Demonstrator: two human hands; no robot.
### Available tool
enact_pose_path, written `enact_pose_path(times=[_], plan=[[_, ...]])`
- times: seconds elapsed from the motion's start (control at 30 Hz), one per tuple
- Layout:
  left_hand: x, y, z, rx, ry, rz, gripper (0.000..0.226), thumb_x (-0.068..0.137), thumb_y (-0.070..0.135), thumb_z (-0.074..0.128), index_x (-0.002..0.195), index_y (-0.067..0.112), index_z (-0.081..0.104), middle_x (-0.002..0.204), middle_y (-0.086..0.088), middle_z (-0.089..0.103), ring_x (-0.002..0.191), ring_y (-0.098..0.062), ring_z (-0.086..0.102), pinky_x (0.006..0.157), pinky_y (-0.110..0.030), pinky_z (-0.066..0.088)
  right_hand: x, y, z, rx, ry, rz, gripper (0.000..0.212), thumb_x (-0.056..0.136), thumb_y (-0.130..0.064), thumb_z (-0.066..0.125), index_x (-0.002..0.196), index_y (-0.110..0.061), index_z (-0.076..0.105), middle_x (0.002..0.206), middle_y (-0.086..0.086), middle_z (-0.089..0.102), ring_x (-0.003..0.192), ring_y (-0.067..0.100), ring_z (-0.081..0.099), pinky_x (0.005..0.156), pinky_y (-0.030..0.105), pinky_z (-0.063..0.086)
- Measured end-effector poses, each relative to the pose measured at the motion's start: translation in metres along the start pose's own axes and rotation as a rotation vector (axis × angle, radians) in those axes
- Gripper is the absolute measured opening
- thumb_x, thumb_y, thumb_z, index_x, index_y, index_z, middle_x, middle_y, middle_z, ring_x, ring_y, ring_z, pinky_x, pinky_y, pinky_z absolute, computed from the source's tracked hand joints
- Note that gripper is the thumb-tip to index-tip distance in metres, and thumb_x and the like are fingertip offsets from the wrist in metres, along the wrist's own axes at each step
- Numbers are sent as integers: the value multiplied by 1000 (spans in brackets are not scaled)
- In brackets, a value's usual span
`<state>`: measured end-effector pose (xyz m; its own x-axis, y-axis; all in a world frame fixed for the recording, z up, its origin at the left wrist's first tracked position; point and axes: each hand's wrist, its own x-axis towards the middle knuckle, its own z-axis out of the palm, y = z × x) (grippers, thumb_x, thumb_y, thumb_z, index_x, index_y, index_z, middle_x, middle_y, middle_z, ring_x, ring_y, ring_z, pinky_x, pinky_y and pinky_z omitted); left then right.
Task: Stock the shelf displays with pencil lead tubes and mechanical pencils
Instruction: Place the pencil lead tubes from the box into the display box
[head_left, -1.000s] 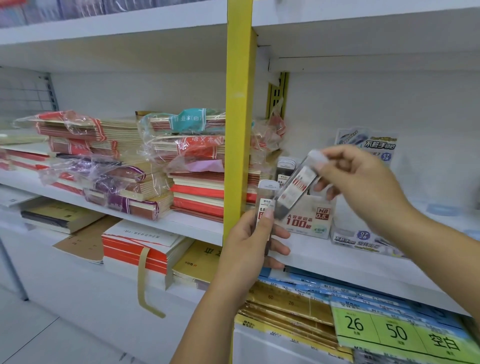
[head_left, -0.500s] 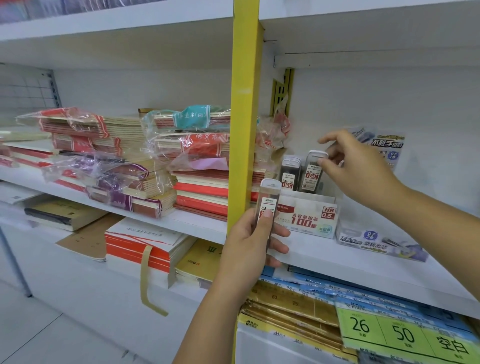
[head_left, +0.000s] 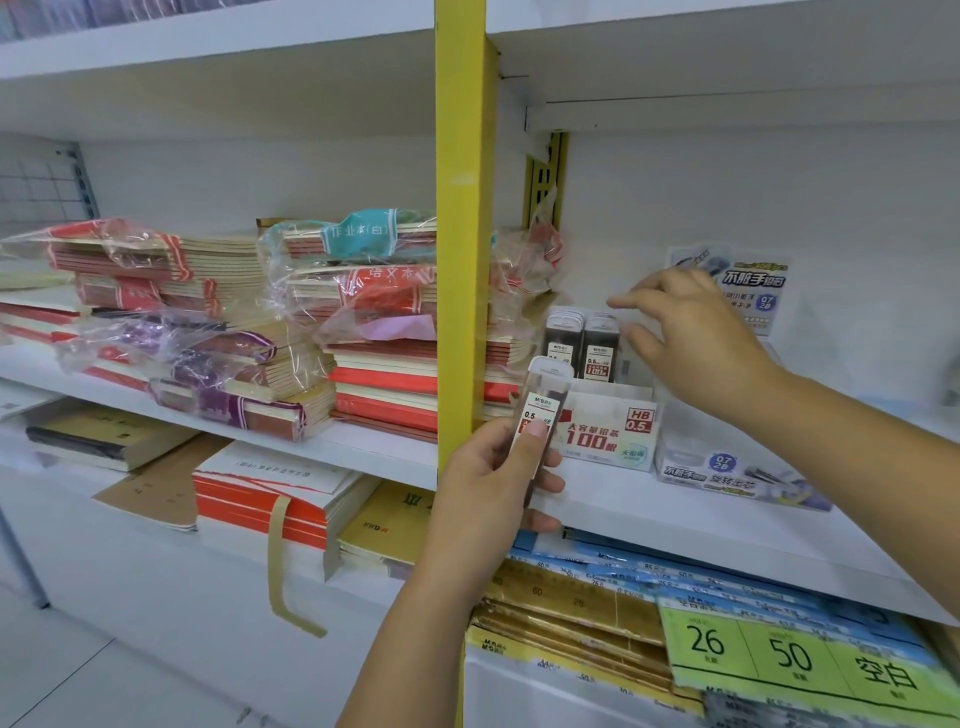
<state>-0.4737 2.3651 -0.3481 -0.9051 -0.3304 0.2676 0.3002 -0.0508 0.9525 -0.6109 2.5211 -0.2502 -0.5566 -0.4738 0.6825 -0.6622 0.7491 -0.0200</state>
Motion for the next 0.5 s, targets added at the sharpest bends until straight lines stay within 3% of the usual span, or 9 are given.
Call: enact_pose_path(times=[0.1,0.2,0.33,0.43,0.5], plan=[[0,1,6,17,-18,17,17,97,40,56,89,38,71,79,8,71,69,-6,68,51,-23,55,-20,-11,-14,107,92,-77,29,98,-22,48,123,-17,64,107,-3,63,103,11,45,85,23,33],[-1,5,15,9,-64,43,20,98,37,56,87,40,72,78,8,70,66,-4,66,49,-22,53,-42,-29,-27,347,-1,-79,31,96,-33,45,122,-30,61,93,-25,57,83,-6,48,68,10,36],[-1,7,28,21,-126,61,18,99,37,56,92,37,72,81,7,71,69,-5,66,49,-24,54,-56,-39,-31,671,-170,21,23,93,-32,57,114,-41,61,96,-16,70,88,-2,63,74,13,50],[2,4,34,98,-71,123,13,97,36,60,99,38,72,85,13,71,77,-1,66,55,-24,57,-51,-31,-36,807,-29,74,19,93,-22,61,105,-37,63,86,-18,72,74,-4,65,60,8,46],[7,-2,35,290,45,253,17,95,36,62,111,40,67,91,21,68,90,3,62,69,-24,58,-42,-19,-44,841,167,121,20,94,-19,59,99,-37,63,81,-12,70,69,4,63,60,16,45]])
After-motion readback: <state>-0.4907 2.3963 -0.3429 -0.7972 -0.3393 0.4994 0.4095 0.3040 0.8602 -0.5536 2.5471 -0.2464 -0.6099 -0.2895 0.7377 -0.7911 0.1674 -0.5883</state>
